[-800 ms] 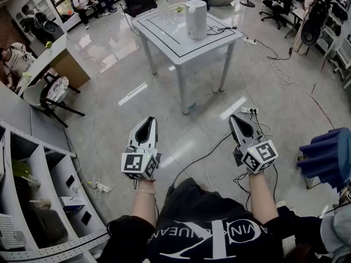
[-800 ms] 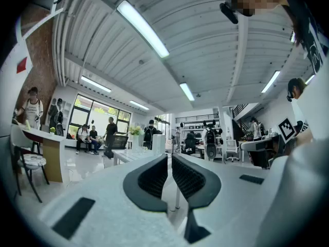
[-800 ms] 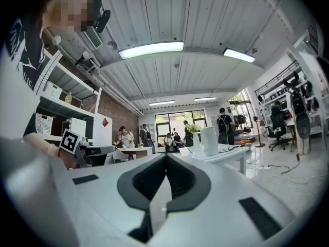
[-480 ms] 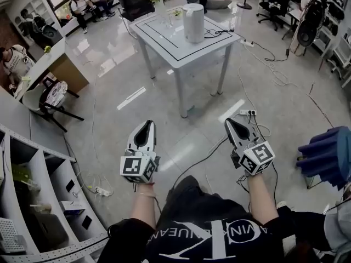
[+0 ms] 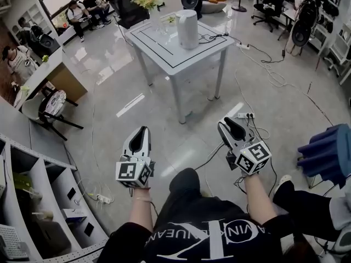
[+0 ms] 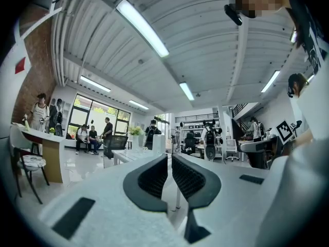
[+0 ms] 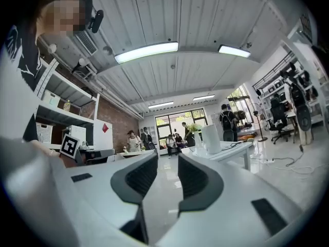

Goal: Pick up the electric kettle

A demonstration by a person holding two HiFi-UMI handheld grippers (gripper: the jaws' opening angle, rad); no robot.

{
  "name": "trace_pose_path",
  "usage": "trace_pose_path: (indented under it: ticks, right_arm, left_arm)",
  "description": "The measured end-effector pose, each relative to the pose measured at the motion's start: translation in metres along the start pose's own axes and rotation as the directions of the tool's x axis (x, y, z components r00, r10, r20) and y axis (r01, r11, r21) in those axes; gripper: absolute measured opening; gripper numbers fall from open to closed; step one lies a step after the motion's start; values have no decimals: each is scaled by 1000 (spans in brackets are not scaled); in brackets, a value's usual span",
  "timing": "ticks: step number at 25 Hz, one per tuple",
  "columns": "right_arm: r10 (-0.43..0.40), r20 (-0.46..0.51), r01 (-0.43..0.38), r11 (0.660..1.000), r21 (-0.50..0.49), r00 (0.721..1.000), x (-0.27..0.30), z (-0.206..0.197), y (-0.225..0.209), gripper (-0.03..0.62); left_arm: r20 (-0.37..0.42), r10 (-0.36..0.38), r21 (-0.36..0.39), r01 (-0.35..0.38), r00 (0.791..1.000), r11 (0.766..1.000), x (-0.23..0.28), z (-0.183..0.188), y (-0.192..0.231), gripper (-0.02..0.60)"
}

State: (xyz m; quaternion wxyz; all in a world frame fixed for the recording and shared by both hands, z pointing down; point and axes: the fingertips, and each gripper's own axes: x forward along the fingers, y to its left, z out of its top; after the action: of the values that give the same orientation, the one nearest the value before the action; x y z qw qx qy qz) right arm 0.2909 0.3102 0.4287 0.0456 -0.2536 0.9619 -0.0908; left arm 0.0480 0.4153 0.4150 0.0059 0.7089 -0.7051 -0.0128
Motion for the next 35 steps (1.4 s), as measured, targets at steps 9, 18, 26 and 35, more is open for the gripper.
trace_pose_path:
  ticks: [9, 18, 26, 35]
  right_arm:
    - [-16, -23, 17, 999, 45, 1000, 33, -13, -41, 132]
    - [-26, -53, 28, 998, 51, 998, 138, -11, -89, 137]
    - [-73, -83, 80, 993, 85, 994, 226, -15, -128, 138]
    - [-123, -97, 131, 988, 84, 988, 313, -17, -155, 138]
  left_arm:
    - [-43, -28, -31, 27, 999, 999, 54, -24, 15, 28]
    - [-66, -77, -61, 73, 995, 995, 167, -28, 84, 28]
    - [-101, -135, -56, 130, 986, 990, 250, -27, 144, 28]
    - [-107, -192, -93, 182, 976, 979, 329, -37, 207, 28]
